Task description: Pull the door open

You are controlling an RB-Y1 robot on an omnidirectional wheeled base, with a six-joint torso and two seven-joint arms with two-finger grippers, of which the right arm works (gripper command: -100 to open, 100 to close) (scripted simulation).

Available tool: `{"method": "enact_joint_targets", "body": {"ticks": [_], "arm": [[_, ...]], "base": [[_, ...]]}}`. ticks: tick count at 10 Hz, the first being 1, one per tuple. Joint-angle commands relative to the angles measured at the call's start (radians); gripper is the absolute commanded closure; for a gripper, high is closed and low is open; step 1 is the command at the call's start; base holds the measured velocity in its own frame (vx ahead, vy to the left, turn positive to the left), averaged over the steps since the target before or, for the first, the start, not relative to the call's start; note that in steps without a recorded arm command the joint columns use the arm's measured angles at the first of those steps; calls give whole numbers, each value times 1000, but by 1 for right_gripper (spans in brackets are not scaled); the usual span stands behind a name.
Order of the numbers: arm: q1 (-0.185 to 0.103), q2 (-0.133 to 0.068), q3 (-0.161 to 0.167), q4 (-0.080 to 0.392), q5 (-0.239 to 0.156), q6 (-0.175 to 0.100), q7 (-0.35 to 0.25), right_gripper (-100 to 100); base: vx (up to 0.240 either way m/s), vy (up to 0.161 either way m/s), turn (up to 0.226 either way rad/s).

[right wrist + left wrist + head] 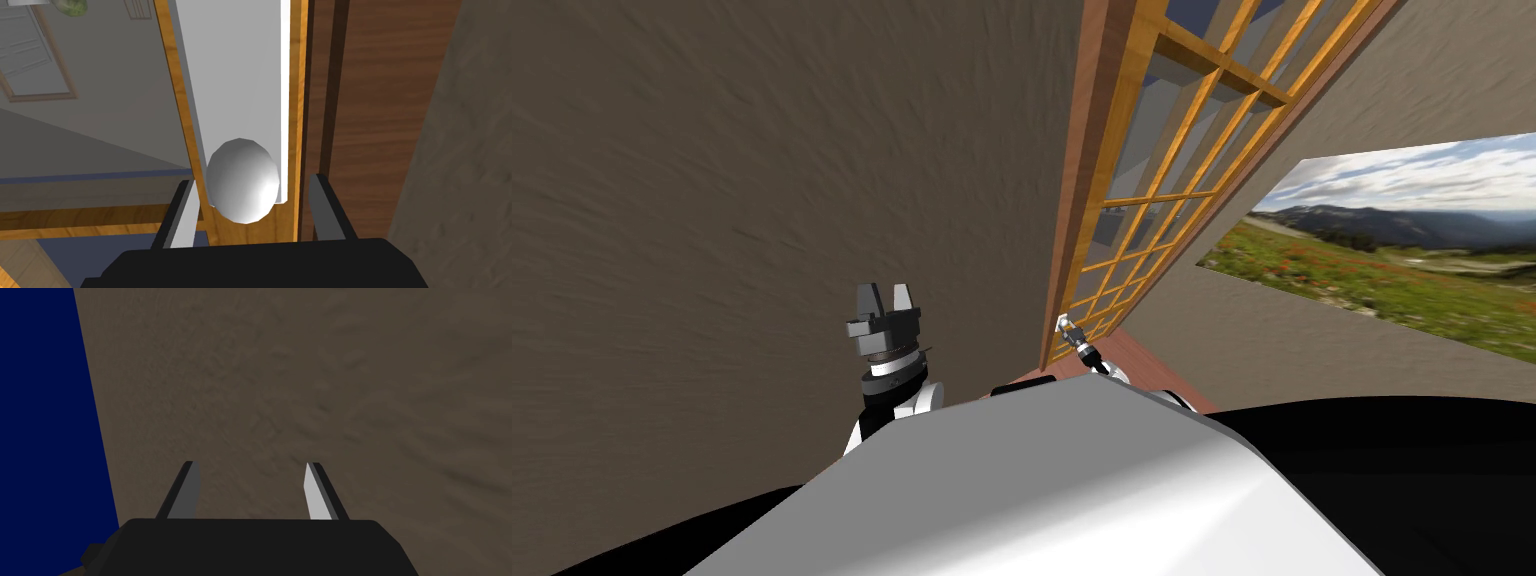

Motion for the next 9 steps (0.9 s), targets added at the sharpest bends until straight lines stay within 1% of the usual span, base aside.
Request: {"method": "enact_joint_targets", "body": {"ticks": [1,5,6,7,9], "arm": [[-3,0,-1,-2,-1,2,0,100],[-3,0,-1,-2,-1,2,0,100],[-1,-2,0,-4,-13,3,-30,100],[-1,-2,0,-4,-16,4,-39,100],[1,-3,2,-6,-33,7,-82,100]], "base": [[-17,-19,-4],[-2,-2,3],[-96,-28,117],[-146,-53,101],[-146,-37,94]]}}
